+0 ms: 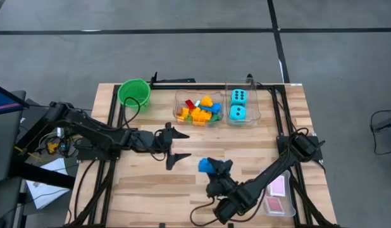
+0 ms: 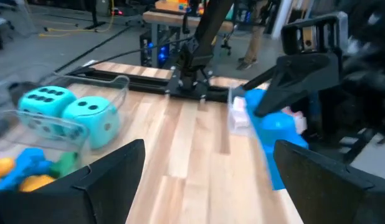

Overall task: Pick & Place Toys
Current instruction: Put the blue gamepiece into the left transparent bin

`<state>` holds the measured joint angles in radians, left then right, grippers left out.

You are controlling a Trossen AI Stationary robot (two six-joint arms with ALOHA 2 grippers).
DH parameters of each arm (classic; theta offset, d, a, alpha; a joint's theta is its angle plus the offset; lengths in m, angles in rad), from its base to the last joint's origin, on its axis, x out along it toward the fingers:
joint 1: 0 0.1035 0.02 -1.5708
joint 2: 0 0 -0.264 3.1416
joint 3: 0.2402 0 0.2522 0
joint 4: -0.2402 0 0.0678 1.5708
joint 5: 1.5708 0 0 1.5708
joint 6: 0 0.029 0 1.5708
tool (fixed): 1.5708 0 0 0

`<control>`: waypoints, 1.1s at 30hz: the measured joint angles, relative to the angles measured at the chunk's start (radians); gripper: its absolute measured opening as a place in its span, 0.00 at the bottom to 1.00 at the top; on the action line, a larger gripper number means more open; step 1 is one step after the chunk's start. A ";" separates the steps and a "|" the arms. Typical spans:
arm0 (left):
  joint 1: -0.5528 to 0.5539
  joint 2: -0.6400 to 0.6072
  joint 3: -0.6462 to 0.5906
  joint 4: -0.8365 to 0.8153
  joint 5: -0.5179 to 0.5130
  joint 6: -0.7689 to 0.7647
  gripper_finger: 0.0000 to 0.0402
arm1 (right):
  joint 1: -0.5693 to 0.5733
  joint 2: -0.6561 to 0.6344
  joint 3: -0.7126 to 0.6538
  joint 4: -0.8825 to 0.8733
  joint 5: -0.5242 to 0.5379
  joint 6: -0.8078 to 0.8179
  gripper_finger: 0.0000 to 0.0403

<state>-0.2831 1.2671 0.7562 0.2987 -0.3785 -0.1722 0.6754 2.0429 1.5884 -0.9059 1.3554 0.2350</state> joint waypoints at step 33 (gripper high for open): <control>0.032 0.012 0.000 0.070 0.215 -0.098 0.87 | -0.145 -0.001 0.091 0.246 0.069 -0.397 0.64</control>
<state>-0.2512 1.2793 0.7559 0.3683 -0.1633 -0.2703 0.5306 2.0415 1.6794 -0.6603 1.4247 -0.1620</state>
